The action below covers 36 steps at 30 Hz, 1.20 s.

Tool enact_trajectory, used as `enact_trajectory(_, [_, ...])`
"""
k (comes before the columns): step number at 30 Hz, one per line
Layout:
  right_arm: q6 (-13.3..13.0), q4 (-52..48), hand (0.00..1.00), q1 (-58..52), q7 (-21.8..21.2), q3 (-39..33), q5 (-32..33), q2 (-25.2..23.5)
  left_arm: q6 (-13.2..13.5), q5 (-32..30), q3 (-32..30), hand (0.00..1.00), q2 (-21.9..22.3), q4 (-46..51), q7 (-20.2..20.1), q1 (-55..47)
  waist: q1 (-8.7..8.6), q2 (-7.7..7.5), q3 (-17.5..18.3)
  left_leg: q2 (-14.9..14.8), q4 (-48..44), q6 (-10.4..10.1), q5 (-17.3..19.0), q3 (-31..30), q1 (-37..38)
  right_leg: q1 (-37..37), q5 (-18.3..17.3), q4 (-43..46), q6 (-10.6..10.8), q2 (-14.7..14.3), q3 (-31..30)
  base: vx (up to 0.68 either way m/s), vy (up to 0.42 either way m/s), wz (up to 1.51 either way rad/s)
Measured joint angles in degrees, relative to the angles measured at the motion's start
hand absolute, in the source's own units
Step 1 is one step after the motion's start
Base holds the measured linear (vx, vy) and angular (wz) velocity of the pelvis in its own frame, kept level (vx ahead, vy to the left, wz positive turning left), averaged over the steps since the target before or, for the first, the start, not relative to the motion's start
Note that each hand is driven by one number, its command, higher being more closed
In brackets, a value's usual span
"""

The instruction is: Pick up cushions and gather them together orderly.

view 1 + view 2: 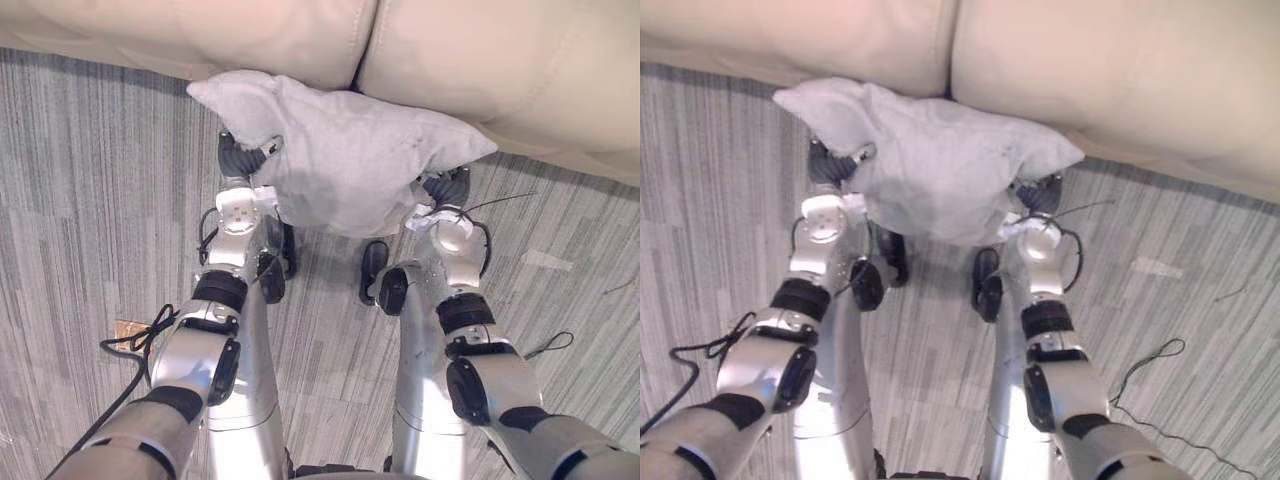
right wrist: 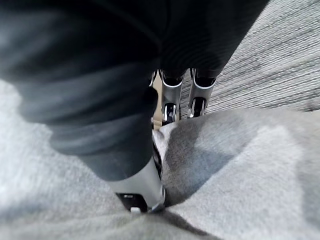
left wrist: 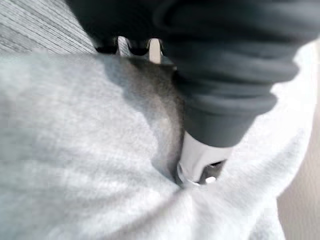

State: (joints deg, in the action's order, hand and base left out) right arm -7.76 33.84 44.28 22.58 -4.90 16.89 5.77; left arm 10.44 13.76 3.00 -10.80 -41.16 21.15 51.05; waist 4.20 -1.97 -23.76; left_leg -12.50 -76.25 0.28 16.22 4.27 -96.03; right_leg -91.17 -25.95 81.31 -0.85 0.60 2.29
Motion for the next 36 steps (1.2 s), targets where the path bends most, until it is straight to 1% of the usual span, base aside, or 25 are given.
enact_trajectory(2, [0.0, -3.0, 1.0, -2.2, 0.0, 1.2, 0.0, -0.4, -0.1, 0.0, 1.0, 1.0, 0.0, 2.1, 0.0, -2.7, -0.76, -0.03, 0.0, -0.4, 0.7, 0.1, 0.1, 0.0, 2.4, 2.6, 0.4, -1.5, 0.3, -0.5, 0.0, 0.02, 0.032, -0.15])
enact_trajectory(5, [-0.2, -8.3, 1.0, -6.4, 0.0, 1.2, -0.7, -1.1, -0.1, 0.5, 2.7, 1.0, 0.5, 6.5, 0.0, -6.6, -1.07, -0.19, 0.1, -1.0, 4.2, 0.1, 0.1, 1.1, 7.3, 7.2, 1.2, -5.6, 1.0, -0.8, -0.3, 0.03, 0.027, -0.17])
enact_trajectory(8, [-1.1, -15.3, 1.0, -13.7, 0.0, 2.3, -1.1, -1.4, 0.3, 2.3, 4.1, 1.0, 2.2, 12.7, 0.0, -12.8, -1.39, -0.34, 0.2, -1.0, 10.7, -0.2, -0.1, 3.2, 17.1, 16.0, 2.8, -12.5, 1.4, -0.8, -1.1, 0.04, -0.005, -0.13])
enact_trajectory(10, [-2.3, -20.7, 1.0, -19.8, -0.1, 3.2, -1.2, -2.0, 1.5, 2.9, 5.0, 1.0, 3.4, 18.3, 0.0, -17.8, -1.73, -0.47, 0.3, -0.9, 16.8, -0.6, -1.3, 4.2, 26.1, 24.8, 4.3, -19.3, 1.2, -0.5, -0.8, 0.08, -0.021, -0.12])
enact_trajectory(12, [-3.6, -24.2, 1.0, -25.5, -0.6, 3.5, -1.2, -3.2, 2.7, 3.3, 6.3, 1.0, 4.3, 23.5, -0.2, -22.6, -2.41, -1.37, 2.4, 0.2, 21.9, -1.2, -2.1, 4.7, 32.5, 31.2, 5.1, -24.4, 1.1, 0.0, -0.5, 0.13, -0.013, 0.06])
enact_trajectory(13, [-3.8, -26.0, 1.0, -27.9, -0.9, 3.5, -1.2, -3.5, 3.2, 3.3, 6.9, 1.0, 4.8, 26.1, -0.4, -24.5, -2.77, -1.65, 2.6, 0.6, 24.2, -1.5, -2.3, 4.7, 36.5, 35.2, 5.7, -26.9, 0.7, 0.1, -0.1, 0.16, -0.008, 0.16])
enact_trajectory(14, [-4.0, -27.8, 1.0, -30.5, -1.5, 3.5, -1.3, -3.5, 3.9, 3.3, 7.6, 1.0, 5.5, 28.3, -0.9, -26.6, -2.95, -1.87, 2.8, 1.1, 26.6, -1.7, -2.5, 4.7, 40.9, 39.8, 6.0, -29.8, 0.9, 0.3, 0.2, 0.18, -0.003, 0.11])
enact_trajectory(16, [-4.1, -31.7, 1.0, -36.2, -3.1, 3.6, -2.2, -3.5, 4.7, 3.4, 8.4, 1.0, 6.2, 32.6, -2.3, -31.8, -3.01, -2.69, 5.5, 1.7, 31.4, -1.8, -2.8, 5.9, 48.7, 47.6, 6.5, -35.1, 1.3, 0.5, 0.1, 0.21, 0.005, 0.0])
enact_trajectory(18, [-4.5, -35.9, 1.0, -40.9, -4.5, 4.6, -3.7, -3.4, 5.6, 3.4, 8.9, 1.0, 6.2, 36.6, -3.3, -36.9, -2.93, -2.77, 7.1, 2.2, 35.7, -1.8, -2.8, 6.5, 56.6, 55.6, 7.5, -40.4, 2.0, 0.7, 0.4, 0.23, 0.033, -0.19])
enact_trajectory(19, [-4.9, -38.3, 1.0, -43.9, -5.1, 5.5, -4.6, -3.4, 5.7, 3.4, 9.0, 1.0, 6.2, 39.1, -3.8, -40.3, -2.78, -2.75, 8.7, 2.3, 37.5, -1.9, -2.7, 7.0, 60.3, 59.2, 8.1, -42.8, 2.7, 0.8, 0.5, 0.3, 0.069, -0.27])
enact_trajectory(20, [-5.3, -39.9, 1.0, -45.7, -5.7, 5.7, -5.7, -3.4, 6.0, 3.4, 9.1, 1.0, 6.2, 40.7, -4.1, -42.1, -2.61, -2.76, 9.5, 2.4, 38.7, -1.8, -2.6, 7.6, 62.7, 61.4, 8.4, -44.1, 3.2, 0.9, 0.4, 0.25, 0.064, -0.24])
enact_trajectory(21, [-5.5, -41.4, 1.0, -47.3, -6.4, 5.8, -5.8, -3.4, 6.4, 3.4, 9.4, 1.0, 6.2, 42.2, -4.4, -43.9, -2.59, -2.56, 9.9, 2.5, 39.9, -1.9, -2.4, 8.0, 65.5, 63.7, 9.1, -44.7, 4.2, 1.1, 0.4, 0.24, 0.069, -0.17])
enact_trajectory(23, [-5.8, -42.9, 1.0, -49.6, -7.1, 5.8, -7.5, -3.4, 6.8, 3.3, 9.5, 1.0, 6.2, 45.4, -5.7, -47.2, -2.59, -2.26, 10.5, 2.2, 41.8, -1.9, -0.9, 9.0, 70.9, 65.8, 11.8, -41.5, 8.3, 1.2, 0.4, 0.19, 0.067, -0.25])
enact_trajectory(24, [-5.8, -43.0, 1.0, -50.3, -7.6, 5.8, -8.5, -3.5, 6.8, 3.3, 9.5, 1.0, 6.2, 46.5, -6.0, -48.6, -2.44, -2.31, 10.6, 2.0, 42.1, -2.0, -0.1, 9.5, 73.7, 66.0, 13.7, -38.2, 9.1, 1.3, 0.3, 0.12, 0.057, -0.24])
enact_trajectory(26, [-5.7, -43.0, 1.0, -51.6, -7.9, 6.1, -10.2, -3.6, 6.8, 3.3, 9.5, 1.0, 6.3, 46.9, -6.4, -50.3, -2.44, -1.87, 11.0, 1.5, 42.6, -2.0, 1.2, 10.3, 77.5, 66.6, 16.6, -34.7, 9.6, 1.4, 0.5, 0.11, 0.059, -0.23])
enact_trajectory(27, [-5.7, -43.0, 1.0, -52.2, -8.0, 6.4, -10.3, -3.5, 6.8, 3.3, 9.4, 1.0, 6.3, 47.0, -6.4, -51.2, -2.09, -1.82, 11.7, 1.2, 43.2, -2.1, 1.7, 10.8, 79.1, 66.7, 17.4, -34.1, 9.6, 1.4, 0.6, 0.12, 0.054, -0.3])
enact_trajectory(28, [-5.7, -43.0, 1.0, -52.6, -8.0, 6.8, -10.6, -3.5, 6.8, 3.3, 9.4, 1.0, 6.3, 47.1, -6.4, -51.8, -1.96, -1.71, 12.2, 1.1, 44.3, -2.1, 2.3, 11.1, 80.3, 66.9, 17.6, -34.2, 9.1, 1.4, 0.9, 0.13, 0.028, -0.34])
enact_trajectory(29, [-5.6, -42.9, 1.0, -53.4, -8.1, 7.4, -11.5, -3.6, 6.8, 3.2, 9.4, 1.0, 6.3, 47.1, -6.4, -52.9, -1.84, -1.31, 13.7, 1.1, 45.9, -1.8, 2.9, 12.0, 81.6, 67.6, 14.8, -36.2, 7.9, 1.5, 1.5, 0.15, -0.006, -0.36])
enact_trajectory(30, [-5.6, -42.9, 1.0, -53.5, -8.3, 7.4, -12.2, -3.6, 6.8, 3.3, 9.4, 1.0, 6.4, 47.1, -6.4, -53.1, -1.34, -1.72, 14.7, 1.2, 46.8, -2.0, 3.1, 12.5, 82.3, 67.7, 13.1, -38.5, 7.7, 1.4, 1.7, 0.15, -0.017, -0.5])
enact_trajectory(31, [-5.5, -42.8, 1.0, -53.5, -8.7, 7.2, -12.3, -3.6, 6.8, 3.3, 9.4, 1.0, 6.4, 47.1, -6.4, -53.0, -0.87, -1.55, 14.9, 1.2, 48.0, -2.4, 3.4, 12.9, 83.8, 67.7, 12.0, -42.1, 7.0, 1.1, 2.4, 0.16, -0.039, -0.42])
enact_trajectory(32, [-5.4, -42.7, 1.0, -53.7, -8.9, 7.2, -12.3, -3.6, 6.8, 3.3, 9.4, 1.0, 6.5, 47.1, -6.4, -53.0, -0.94, -1.35, 15.0, 1.2, 48.9, -2.4, 3.4, 13.0, 84.8, 67.6, 12.1, -45.0, 6.7, 0.8, 2.4, 0.18, -0.076, -0.29])
enact_trajectory(33, [-5.2, -42.2, 1.0, -53.9, -9.1, 7.0, -12.3, -3.4, 6.6, 3.3, 9.4, 1.0, 6.5, 47.0, -6.6, -53.0, -1.3, -1.08, 15.2, 1.2, 50.2, -2.8, 3.6, 13.1, 86.5, 67.3, 13.0, -50.6, 5.7, -0.1, 1.6, 0.24, -0.129, 0.02])
enact_trajectory(34, [-5.0, -41.4, 1.0, -54.1, -9.1, 6.6, -12.3, -3.4, 6.6, 3.2, 9.5, 1.0, 6.5, 46.7, -7.1, -53.0, -1.98, -1.56, 16.1, 1.8, 51.4, -3.9, 3.9, 13.2, 88.0, 67.4, 15.9, -57.2, 5.2, -0.6, 0.4, 0.24, -0.138, 0.15])
enact_trajectory(35, [-4.8, -41.1, 1.0, -54.3, -9.1, 6.4, -12.3, -3.2, 6.7, 3.2, 9.6, 1.0, 6.5, 46.3, -7.6, -53.1, -2.15, -1.85, 16.9, 2.5, 51.9, -5.1, 4.2, 12.7, 88.9, 68.2, 20.9, -59.0, 2.4, -0.4, 0.1, 0.32, -0.152, 0.18])
enact_trajectory(36, [-4.6, -40.3, 1.0, -54.6, -9.1, 5.5, -12.3, -2.6, 6.6, 3.2, 10.5, 1.0, 7.6, 44.3, -7.8, -53.1, -2.22, 0.39, 18.4, 1.8, 53.1, -6.3, 4.4, 10.0, 90.1, 69.4, 20.3, -58.9, -0.4, -1.5, 1.0, 0.36, -0.119, 0.02])
